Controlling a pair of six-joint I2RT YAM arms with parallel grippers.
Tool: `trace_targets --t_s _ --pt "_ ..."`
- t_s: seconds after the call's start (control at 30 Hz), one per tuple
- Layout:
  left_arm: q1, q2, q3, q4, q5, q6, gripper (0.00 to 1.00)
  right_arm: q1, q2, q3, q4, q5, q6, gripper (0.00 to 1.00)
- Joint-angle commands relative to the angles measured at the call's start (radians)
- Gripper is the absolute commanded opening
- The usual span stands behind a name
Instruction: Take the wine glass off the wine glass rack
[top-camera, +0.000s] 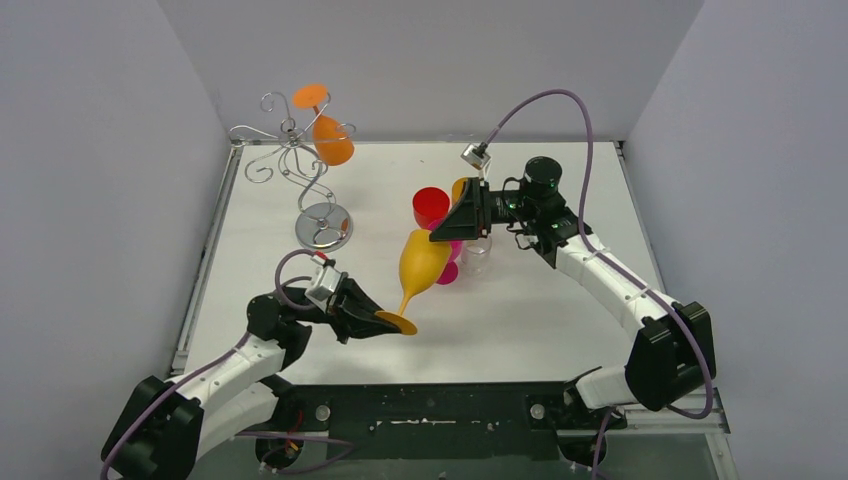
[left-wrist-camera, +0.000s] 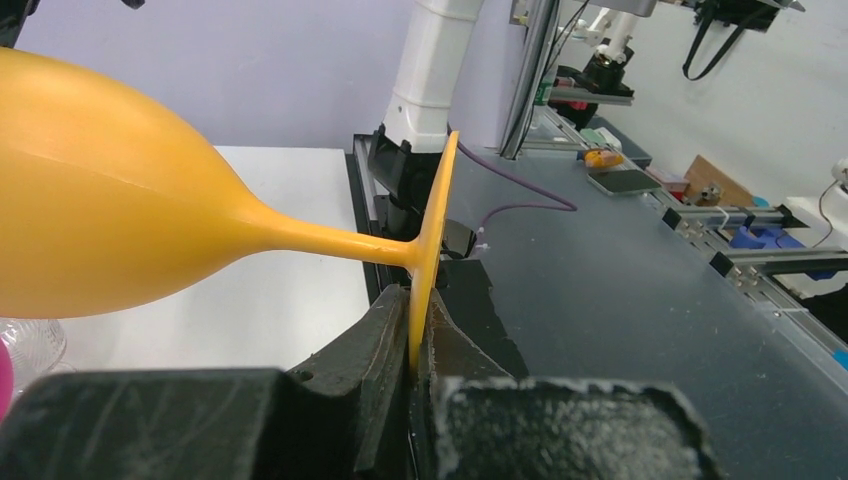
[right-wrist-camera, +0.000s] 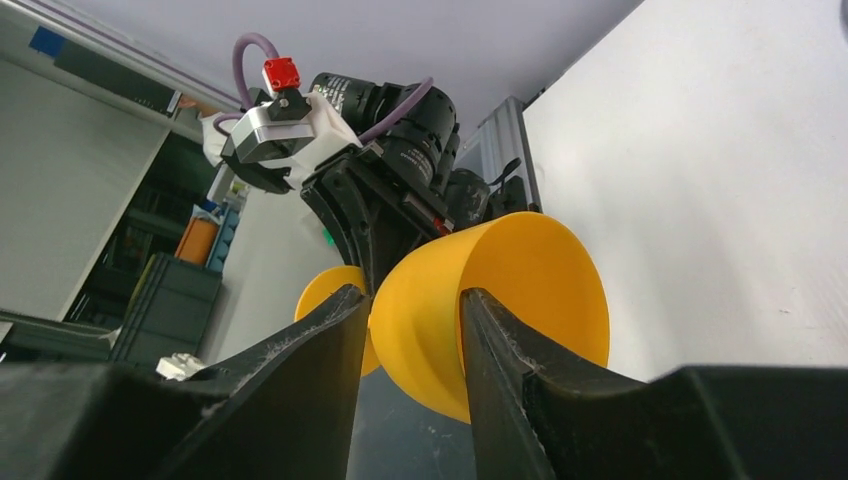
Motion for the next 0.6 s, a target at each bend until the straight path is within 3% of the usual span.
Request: trace_targets --t_s 0.0,0.2,0.4,0.57 --pt "-0.007 0.011 0.051 0.07 -0.003 0.029 0.0 0.017 -0.009 -0.01 0.079 -0.084 0.04 0.39" --pt "-0.008 0.018 0.059 0.067 0.001 0.053 0.0 0.035 -0.003 0.0 0.087 -0.119 0.057 0.31" --pt "-0.008 0.026 0.066 0.068 0.007 0.066 0.0 0.049 0.006 0.005 0.089 -0.145 0.076 0.29" --pt "-0.008 0.026 0.068 0.05 0.008 0.07 0.0 0.047 -0.001 0.001 0.096 -0.146 0.093 0.2"
